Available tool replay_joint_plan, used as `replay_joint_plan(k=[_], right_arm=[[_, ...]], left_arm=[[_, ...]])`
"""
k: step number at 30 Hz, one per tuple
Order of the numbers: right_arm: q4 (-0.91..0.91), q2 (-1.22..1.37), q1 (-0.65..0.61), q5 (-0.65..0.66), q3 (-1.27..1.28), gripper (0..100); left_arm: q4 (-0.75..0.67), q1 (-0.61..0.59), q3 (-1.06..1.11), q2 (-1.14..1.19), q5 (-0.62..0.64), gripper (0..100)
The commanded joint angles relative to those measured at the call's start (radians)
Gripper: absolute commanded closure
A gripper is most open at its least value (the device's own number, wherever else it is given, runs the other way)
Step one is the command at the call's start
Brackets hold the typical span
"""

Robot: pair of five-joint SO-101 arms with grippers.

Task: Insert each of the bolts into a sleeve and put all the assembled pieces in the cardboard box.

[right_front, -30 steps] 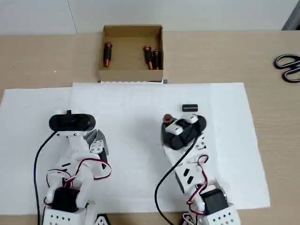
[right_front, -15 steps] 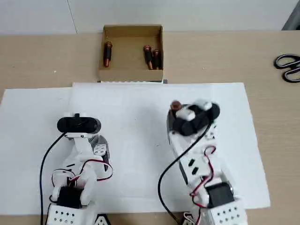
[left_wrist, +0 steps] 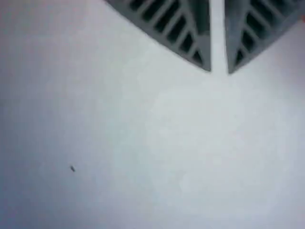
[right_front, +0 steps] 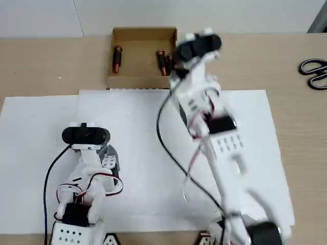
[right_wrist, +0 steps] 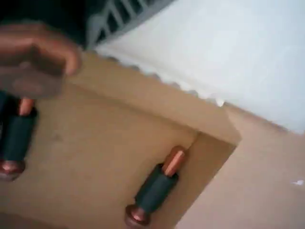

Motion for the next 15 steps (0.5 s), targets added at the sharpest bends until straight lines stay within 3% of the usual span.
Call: replay_joint_plan(k=[1,7,15], right_arm=[[0.021,0.186,0.007,-0.009,-0.284,99.5],[0.206,0.567,0.019,-0.014,-0.752,99.5],[0.286,0.989,0.022,-0.008,-1.349,99.5]], left_arm=[[-0.023,-0.005,-0.004,-0.012,-0.003,99],[-0.023,-0.005,-0.004,-0.012,-0.002,99],[-0.023,-0.005,-0.004,-0.012,-0.002,99]])
